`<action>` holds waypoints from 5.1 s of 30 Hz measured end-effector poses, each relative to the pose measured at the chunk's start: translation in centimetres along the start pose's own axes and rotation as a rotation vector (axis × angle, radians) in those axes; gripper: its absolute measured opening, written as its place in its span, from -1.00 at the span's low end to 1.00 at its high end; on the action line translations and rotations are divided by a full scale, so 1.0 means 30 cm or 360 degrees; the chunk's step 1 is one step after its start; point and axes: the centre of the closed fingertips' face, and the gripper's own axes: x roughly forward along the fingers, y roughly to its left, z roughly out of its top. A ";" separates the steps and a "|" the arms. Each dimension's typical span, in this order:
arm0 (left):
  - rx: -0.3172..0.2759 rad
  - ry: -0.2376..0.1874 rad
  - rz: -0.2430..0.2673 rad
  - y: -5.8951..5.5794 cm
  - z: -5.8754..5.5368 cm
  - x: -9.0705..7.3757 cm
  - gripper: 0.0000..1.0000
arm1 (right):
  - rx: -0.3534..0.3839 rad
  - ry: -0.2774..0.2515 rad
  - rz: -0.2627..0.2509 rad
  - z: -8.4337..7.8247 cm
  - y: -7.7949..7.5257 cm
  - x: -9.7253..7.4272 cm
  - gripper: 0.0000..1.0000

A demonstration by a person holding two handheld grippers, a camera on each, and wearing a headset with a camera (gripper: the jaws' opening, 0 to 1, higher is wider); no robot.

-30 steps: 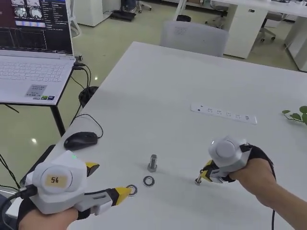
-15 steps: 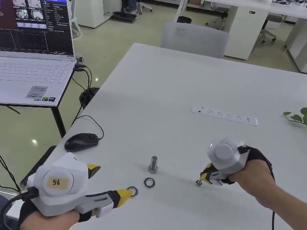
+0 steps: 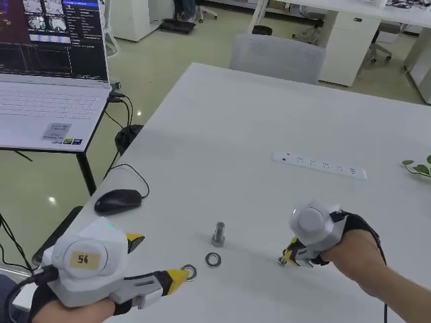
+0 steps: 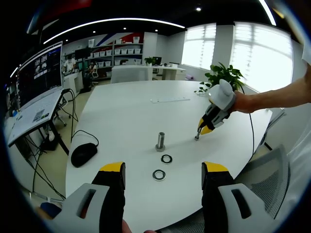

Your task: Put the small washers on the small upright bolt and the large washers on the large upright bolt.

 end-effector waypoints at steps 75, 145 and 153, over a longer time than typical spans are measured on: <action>-0.0003 -0.0006 -0.0004 0.020 -0.005 0.000 0.26 | -0.0096 -0.0241 0.0233 0.379 0.247 0.142 -0.45; -0.0003 -0.0009 0.0006 0.002 -0.004 0.000 0.26 | -0.0111 -0.0187 0.0253 0.298 0.288 0.182 -0.52; -0.0010 -0.0014 0.0013 0.009 -0.006 -0.008 0.26 | -0.0110 -0.0232 0.0213 0.325 0.262 0.132 -0.52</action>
